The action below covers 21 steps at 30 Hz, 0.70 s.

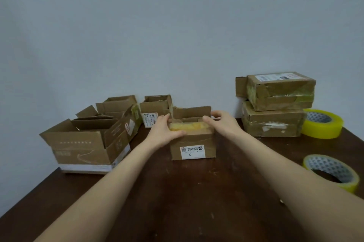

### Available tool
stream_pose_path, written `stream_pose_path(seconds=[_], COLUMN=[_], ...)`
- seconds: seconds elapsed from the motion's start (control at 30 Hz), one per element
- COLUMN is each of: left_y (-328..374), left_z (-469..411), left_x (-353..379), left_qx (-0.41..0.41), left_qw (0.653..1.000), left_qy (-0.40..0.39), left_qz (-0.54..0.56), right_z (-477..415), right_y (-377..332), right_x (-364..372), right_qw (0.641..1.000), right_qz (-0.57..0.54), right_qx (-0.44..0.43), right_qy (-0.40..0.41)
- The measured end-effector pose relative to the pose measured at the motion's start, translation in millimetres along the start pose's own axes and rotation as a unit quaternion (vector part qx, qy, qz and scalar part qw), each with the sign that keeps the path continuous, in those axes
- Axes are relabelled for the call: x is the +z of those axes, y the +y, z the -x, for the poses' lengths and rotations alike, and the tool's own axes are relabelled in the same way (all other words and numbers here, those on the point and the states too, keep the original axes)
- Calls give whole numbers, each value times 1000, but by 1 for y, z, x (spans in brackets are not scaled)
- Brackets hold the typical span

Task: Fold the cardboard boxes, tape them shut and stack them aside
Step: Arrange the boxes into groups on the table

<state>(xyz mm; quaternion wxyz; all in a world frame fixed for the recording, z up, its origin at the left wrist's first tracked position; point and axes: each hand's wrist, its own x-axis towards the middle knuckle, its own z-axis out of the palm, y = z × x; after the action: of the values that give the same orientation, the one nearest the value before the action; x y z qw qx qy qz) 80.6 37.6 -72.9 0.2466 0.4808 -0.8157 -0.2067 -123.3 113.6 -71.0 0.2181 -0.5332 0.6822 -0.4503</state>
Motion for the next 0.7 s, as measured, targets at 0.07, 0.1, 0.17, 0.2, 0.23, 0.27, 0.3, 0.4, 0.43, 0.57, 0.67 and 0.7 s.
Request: stream_pose_path(seconds=[0.07, 0.1, 0.17, 0.2, 0.23, 0.27, 0.3, 0.4, 0.43, 0.57, 0.67, 0.7], left_y=[2, 3, 6, 9, 10, 9, 6, -8, -9, 14, 24, 26], left_z=[-4, -3, 2, 7, 14, 19, 25, 38, 42, 49, 21, 11], left_x=[-8, -10, -12, -12, -11, -8, -4, 8, 9, 10, 6, 3], left_qx=[28, 48, 99, 133, 177, 233, 293, 369, 351, 49, -106, -123], left_qw=[997, 994, 985, 980, 970, 951, 927, 886, 897, 990, 974, 981], left_qy=[-40, -49, -24, 5, 36, 68, 96, 100, 79, 28, 43, 34], left_qz=[-55, -89, -136, -147, -164, -190, -213, -262, -257, 131, 198, 144], right_z=[-5, -6, -6, -7, -8, -11, -14, -14, -12, -6, -5, -5], right_y=[0, 0, -1, -4, -8, -12, -16, -35, -42, -56, -56, -56], right_x=[0, 0, -3, -4, -6, -7, -7, -3, 1, 24, 26, 23], right_qw=[999, 999, 1000, 999, 999, 998, 995, 978, 968, 919, 930, 937], right_qz=[34, 38, 18, 11, 21, 45, 77, 191, 233, 386, 361, 342], right_qx=[-3, -2, 14, 27, 42, 54, 64, 80, 82, 78, 73, 70], right_qy=[-19, -19, -17, -13, -6, -1, -4, -35, -42, -20, -1, 4])
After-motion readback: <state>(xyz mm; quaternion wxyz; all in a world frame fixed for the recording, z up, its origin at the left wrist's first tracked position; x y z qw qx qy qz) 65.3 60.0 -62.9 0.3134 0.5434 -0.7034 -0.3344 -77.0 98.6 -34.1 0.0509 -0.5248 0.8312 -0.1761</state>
